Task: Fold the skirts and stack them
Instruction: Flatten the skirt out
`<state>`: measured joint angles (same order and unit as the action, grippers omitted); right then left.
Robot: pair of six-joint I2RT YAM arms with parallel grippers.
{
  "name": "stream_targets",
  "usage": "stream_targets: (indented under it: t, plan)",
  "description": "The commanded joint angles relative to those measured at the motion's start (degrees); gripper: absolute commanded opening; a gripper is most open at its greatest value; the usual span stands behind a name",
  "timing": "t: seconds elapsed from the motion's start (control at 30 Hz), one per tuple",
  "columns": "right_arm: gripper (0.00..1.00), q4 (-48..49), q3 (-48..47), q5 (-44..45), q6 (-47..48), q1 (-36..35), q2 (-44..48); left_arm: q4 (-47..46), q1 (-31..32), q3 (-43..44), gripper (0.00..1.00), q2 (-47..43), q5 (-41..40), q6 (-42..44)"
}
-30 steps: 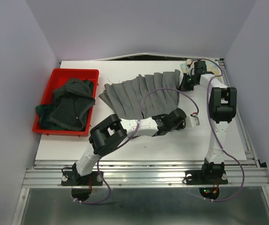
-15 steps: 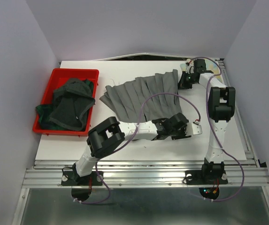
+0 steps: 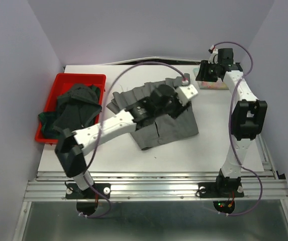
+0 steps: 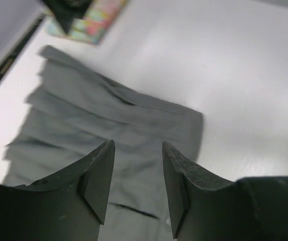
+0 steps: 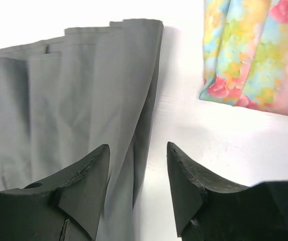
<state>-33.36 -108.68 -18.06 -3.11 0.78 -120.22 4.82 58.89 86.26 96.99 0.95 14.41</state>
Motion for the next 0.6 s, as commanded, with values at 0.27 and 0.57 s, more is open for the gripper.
stream_targets:
  t: [0.27,0.57]
  plan:
    - [0.54,-8.56,22.97,-9.36,5.13,0.19,11.76,14.16,-19.43,-13.74,0.51,-11.38,14.43,10.35]
    - [0.52,-4.7,33.7,-12.85,7.42,0.19,12.3,13.03,-21.54,-22.89,0.55,-11.57,1.17,5.37]
